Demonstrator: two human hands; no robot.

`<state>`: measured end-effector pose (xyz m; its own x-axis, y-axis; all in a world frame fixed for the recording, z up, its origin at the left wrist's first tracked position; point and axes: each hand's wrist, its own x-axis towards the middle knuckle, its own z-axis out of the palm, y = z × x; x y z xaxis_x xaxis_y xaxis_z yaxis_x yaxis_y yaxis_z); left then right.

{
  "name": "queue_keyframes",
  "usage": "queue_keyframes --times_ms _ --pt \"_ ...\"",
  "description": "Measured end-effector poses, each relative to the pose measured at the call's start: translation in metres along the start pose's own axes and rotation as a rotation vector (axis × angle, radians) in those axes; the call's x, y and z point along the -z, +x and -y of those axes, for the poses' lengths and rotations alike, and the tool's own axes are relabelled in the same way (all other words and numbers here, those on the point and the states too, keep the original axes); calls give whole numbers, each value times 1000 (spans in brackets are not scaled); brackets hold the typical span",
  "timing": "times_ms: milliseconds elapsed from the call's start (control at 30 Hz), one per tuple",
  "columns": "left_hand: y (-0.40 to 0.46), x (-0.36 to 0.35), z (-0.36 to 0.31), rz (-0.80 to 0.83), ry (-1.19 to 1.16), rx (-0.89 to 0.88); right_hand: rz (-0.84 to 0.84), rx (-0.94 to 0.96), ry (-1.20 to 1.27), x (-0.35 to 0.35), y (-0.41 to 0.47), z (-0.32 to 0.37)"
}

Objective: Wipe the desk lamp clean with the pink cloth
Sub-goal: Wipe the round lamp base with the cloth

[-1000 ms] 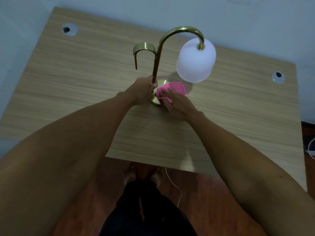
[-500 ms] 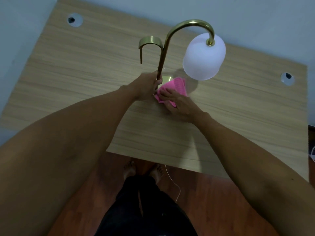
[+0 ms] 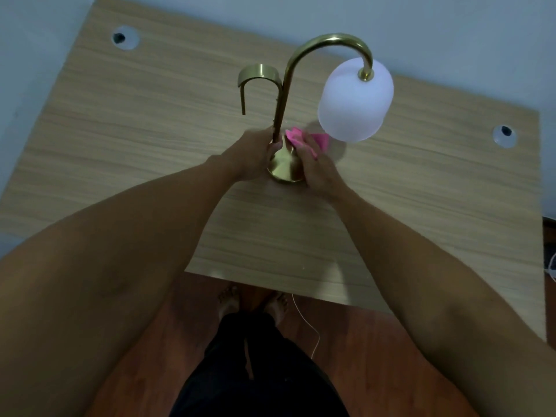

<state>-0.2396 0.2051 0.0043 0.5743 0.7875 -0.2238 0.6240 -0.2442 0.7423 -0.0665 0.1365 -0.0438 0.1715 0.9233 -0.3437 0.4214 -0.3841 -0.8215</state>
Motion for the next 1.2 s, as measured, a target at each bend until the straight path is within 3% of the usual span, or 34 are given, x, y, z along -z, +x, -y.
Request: queue_keyframes --times_ms 100,233,300,367,467,500,600,667,733,767,867,933,1000,1200 --pt "-1 -1 -1 -14 -17 -5 -159 170 -94 -25 -20 -9" --pt "-1 -3 -3 -33 -9 9 -295 113 -512 -61 -26 -21" --pt "-1 -4 -4 -30 -3 13 -307 111 -560 -82 -34 -25" --pt "-2 -4 -4 -22 6 10 -262 144 -428 -100 -51 -14" --pt "0 -1 -5 16 23 16 -99 166 19 -117 -74 10" --pt "0 0 -4 35 38 19 -123 110 180 -114 -80 20" --pt "1 3 -5 67 44 27 -414 -176 739 -80 -84 42" --pt "0 4 -5 65 61 23 -655 -155 888 -48 -79 45" --pt "0 5 -5 65 62 22 -786 -88 778 -27 -63 43" --pt "1 5 -5 70 52 27 -767 -64 702 -21 -52 41" --pt "0 6 -7 75 38 21 -453 76 244 -25 -20 23" --pt "-1 5 -8 68 45 -9 -205 152 -357 -37 -12 -1" --pt "-2 4 -8 61 60 -38 -146 200 -715 -52 -19 -20" --pt "0 4 -4 77 73 -31 -158 275 -815 -84 -51 -28"
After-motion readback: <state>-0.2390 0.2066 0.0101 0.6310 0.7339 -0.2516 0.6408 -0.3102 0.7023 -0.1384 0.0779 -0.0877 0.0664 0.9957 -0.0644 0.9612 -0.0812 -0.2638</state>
